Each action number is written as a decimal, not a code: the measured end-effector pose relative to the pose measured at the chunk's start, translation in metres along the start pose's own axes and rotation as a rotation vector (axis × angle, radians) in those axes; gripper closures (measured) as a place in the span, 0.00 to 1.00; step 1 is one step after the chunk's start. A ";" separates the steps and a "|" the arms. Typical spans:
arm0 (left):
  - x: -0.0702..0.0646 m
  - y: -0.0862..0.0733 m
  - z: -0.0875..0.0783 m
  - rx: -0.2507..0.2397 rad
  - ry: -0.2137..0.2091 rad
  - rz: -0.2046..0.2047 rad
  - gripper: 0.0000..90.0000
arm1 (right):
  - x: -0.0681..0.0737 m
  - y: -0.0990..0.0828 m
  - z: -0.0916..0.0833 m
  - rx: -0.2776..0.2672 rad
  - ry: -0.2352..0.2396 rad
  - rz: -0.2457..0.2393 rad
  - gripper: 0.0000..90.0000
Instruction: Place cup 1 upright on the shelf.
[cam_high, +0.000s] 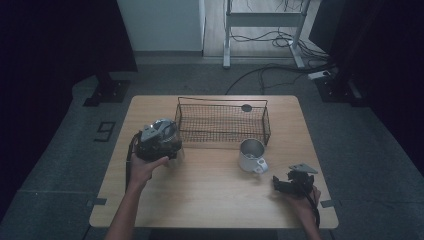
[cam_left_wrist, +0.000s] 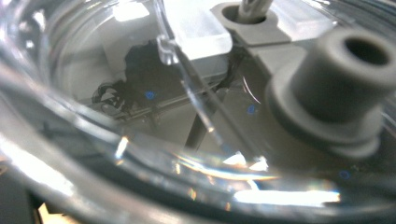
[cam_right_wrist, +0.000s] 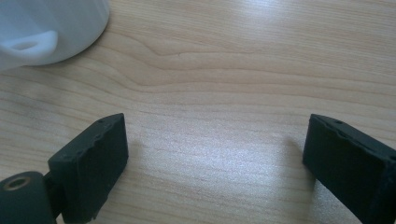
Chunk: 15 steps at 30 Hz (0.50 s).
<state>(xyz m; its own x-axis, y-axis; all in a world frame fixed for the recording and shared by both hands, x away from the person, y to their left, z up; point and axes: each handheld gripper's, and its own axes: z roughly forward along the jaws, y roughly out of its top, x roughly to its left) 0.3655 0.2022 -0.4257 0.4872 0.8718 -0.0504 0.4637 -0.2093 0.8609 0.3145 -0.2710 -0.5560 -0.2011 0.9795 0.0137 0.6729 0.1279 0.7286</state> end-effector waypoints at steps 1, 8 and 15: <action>-0.001 0.002 -0.001 -0.004 0.000 -0.001 0.04 | 0.000 0.000 0.000 0.000 0.000 0.000 0.07; -0.005 0.015 -0.005 -0.021 -0.010 0.002 0.04 | 0.000 0.000 0.000 0.000 -0.001 0.001 0.07; -0.007 0.023 -0.004 -0.024 -0.007 0.011 0.04 | 0.000 0.000 0.000 0.000 -0.001 0.001 0.07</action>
<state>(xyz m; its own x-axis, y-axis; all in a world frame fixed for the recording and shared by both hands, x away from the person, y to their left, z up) 0.3695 0.1930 -0.4037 0.4972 0.8665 -0.0440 0.4403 -0.2083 0.8734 0.3144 -0.2710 -0.5560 -0.1998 0.9797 0.0137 0.6729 0.1270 0.7288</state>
